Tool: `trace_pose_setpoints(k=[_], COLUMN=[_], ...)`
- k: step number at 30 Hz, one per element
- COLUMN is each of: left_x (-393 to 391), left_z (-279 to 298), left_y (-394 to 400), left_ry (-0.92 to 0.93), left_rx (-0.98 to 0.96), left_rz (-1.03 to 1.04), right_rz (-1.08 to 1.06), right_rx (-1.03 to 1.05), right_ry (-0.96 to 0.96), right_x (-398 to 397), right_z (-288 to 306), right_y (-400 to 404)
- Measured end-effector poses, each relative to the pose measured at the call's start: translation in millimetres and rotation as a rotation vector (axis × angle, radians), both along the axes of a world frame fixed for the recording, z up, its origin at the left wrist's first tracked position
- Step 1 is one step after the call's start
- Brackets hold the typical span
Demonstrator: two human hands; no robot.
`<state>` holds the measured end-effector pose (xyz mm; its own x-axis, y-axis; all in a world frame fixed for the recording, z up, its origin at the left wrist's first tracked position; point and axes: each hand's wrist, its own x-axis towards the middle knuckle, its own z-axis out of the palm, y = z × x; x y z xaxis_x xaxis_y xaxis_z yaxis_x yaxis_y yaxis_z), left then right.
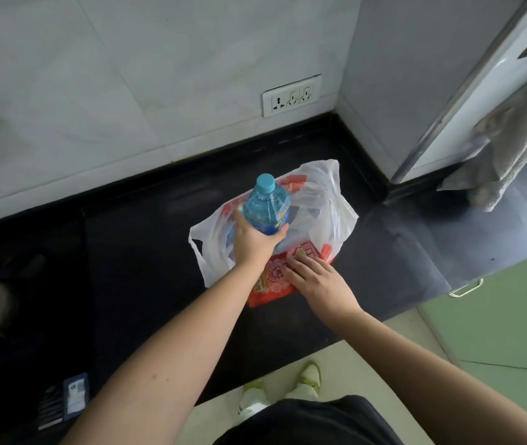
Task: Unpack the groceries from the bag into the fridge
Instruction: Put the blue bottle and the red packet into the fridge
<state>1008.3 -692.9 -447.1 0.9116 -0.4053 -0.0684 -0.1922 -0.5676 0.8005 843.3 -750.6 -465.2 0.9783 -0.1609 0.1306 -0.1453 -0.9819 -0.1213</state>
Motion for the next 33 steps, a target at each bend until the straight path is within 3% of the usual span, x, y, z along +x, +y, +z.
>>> trace_pose_setpoints(k=[6,12,18,22,28,33], left_x=[20.1,43.5,60.5,65.3,69.3,67.0], left_z=[2.1,40.2,75.5,76.0,81.0,95.9], left_y=[9.3,22.2,48.6,74.7,108.6,135.2], left_ry=[0.016,0.054,0.026,0.051,0.095,0.167], left_rx=[-0.095,-0.292,-0.375,-0.385,-0.424,-0.579], left_rz=[-0.062,-0.173,-0.249,-0.255,-0.219,-0.27], right_rz=[-0.067,-0.179,-0.417,-0.521,-0.857,-0.966], right_rx=[0.008,0.107,0.567,0.73,1.082,1.147], right_ry=[-0.056,0.025,-0.079,-0.15,-0.236,-0.189], right_x=[-9.6,-11.5,0.1,4.5,-9.2,-9.3], right_z=[20.0,23.4,32.1,36.7,34.8,44.2], right_y=[-3.8,1.9,24.3,36.0,41.8,58.9])
